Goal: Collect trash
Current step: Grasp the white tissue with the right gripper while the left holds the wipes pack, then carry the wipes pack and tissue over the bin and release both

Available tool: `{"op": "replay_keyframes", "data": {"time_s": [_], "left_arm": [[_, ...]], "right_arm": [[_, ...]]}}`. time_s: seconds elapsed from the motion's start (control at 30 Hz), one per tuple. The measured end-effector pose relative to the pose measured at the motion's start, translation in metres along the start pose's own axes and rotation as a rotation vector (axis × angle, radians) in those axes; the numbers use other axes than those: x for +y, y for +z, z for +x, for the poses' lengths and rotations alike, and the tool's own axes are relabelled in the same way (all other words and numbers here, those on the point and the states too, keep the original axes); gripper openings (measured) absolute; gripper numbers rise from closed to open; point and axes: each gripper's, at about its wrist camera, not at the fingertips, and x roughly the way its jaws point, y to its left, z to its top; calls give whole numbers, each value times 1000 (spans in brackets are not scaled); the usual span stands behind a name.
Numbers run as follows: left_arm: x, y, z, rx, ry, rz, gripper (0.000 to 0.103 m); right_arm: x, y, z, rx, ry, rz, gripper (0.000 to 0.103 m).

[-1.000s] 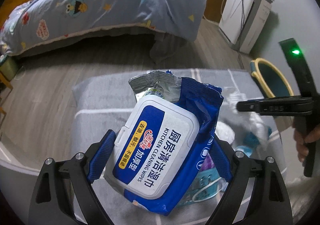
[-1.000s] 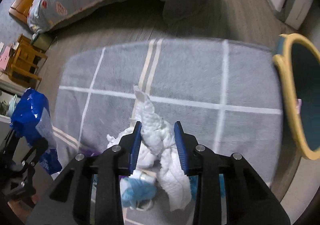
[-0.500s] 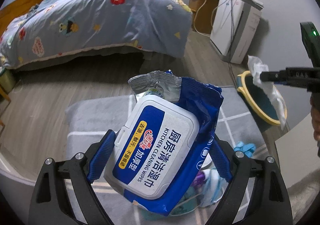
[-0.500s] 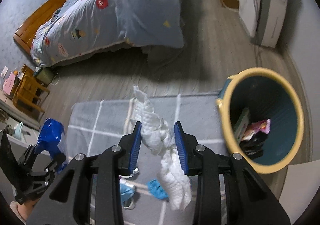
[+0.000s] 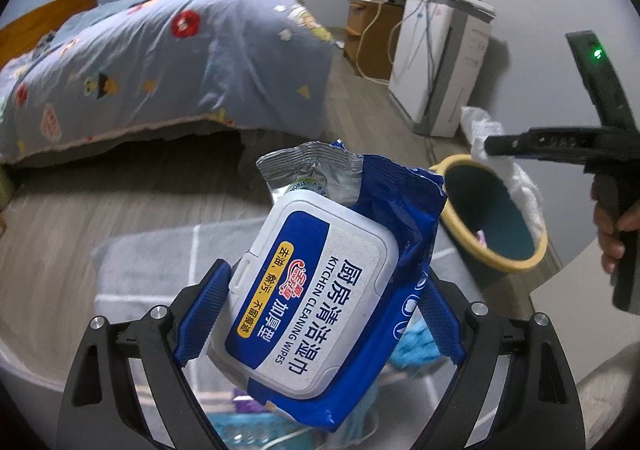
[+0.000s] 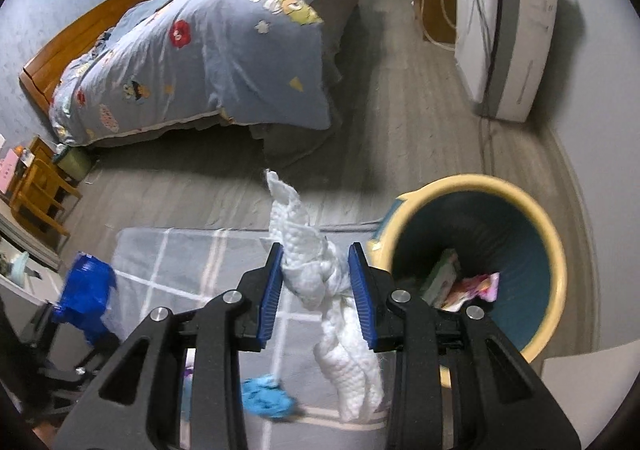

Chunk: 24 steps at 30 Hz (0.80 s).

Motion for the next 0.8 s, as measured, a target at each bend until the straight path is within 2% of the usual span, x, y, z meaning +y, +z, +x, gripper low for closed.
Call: {"op": "replay_keyframes", "data": {"time_s": [0.27,0.6,0.8], "left_arm": [[-50,33,30,17,-60,10,88],[-126,55,71,67,-134,148,88],[-168,63,98,110,-165,242,88]], "right_arm": [[-66,1,6,19,-2,119,33],[-145,-1,7,10,-45,248,33],[-194,-15,17,39,-45,390,33]]}}
